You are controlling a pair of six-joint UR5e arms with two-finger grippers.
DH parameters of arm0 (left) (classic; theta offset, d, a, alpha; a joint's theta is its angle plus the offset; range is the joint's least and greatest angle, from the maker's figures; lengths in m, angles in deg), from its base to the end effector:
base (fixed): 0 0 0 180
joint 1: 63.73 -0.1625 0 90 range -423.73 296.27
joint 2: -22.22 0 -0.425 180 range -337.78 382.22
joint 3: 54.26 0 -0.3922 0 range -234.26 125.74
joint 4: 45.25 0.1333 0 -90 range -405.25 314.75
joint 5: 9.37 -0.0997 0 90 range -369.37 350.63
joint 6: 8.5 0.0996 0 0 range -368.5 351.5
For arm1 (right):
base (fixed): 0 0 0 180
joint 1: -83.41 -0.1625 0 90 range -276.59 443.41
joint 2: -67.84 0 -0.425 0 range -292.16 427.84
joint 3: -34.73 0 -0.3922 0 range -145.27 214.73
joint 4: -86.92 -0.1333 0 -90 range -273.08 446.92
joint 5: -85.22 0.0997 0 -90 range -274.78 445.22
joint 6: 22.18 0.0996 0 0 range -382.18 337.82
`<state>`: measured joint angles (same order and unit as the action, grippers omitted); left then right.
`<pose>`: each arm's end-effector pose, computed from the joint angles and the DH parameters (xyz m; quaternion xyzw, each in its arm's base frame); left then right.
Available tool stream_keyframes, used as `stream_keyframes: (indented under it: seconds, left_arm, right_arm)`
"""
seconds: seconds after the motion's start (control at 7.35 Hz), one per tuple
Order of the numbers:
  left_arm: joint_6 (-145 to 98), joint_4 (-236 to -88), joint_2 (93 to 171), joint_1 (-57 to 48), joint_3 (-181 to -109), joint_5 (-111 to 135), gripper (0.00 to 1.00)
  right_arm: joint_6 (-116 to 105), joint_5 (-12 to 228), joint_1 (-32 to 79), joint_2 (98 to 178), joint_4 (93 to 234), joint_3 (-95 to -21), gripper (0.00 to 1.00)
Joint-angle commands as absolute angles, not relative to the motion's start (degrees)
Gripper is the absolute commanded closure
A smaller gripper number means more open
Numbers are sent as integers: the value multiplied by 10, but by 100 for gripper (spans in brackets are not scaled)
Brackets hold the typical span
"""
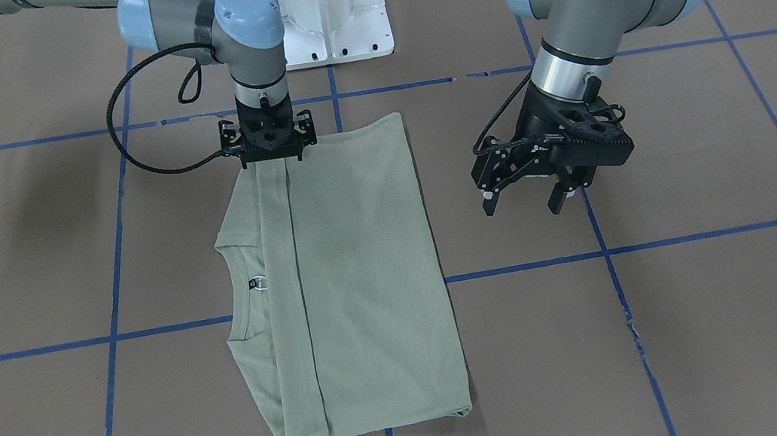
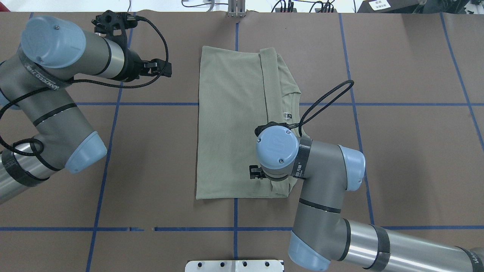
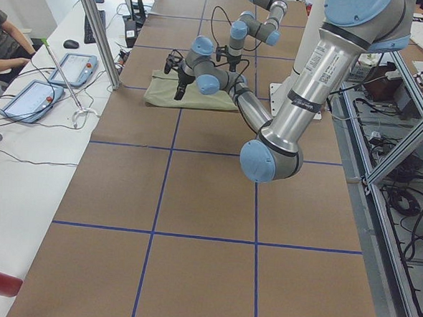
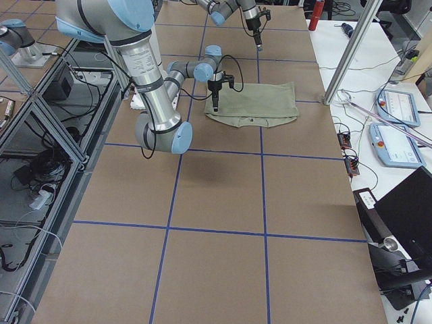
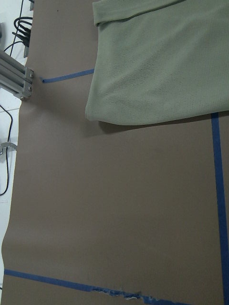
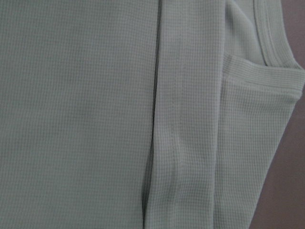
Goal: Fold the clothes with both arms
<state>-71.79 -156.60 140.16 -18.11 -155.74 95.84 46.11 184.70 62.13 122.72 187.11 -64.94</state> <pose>0.3673 -0.5286 0.2488 0.2037 0.4721 -0.0744 0.8544 -0.5732 -0.3487 0.2581 0.0352 -0.3047 -0.0281 0.9514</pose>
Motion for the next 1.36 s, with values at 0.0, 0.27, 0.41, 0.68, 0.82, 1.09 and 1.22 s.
stream_keyframes:
  seconds: [0.0,0.27,0.41,0.68,0.82,1.09,1.22]
  left_arm:
    - [-720,-1566,1396,-185,-1561,958,0]
    - [-720,-1566,1396,-189,-1560,958,0]
    - [-720,-1566,1396,-192,-1560,958,0]
    - [-734,-1567,1396,-203,-1560,958,0]
    - [-735,-1567,1396,-204,-1560,958,0]
    - [-736,-1568,1396,-204,-1560,958,0]
    - [-736,-1569,1396,-204,-1560,958,0]
  right_arm:
    - [458,1845,628,1222,1881,-633,0]
    - [451,1846,628,1219,1905,-634,0]
    - [450,1846,628,1222,1905,-633,0]
    - [434,1845,628,1222,1930,-634,0]
    - [433,1845,627,1223,1931,-634,0]
    - [432,1845,625,1227,1931,-633,0]
    - [422,1846,617,1228,1935,-634,0]
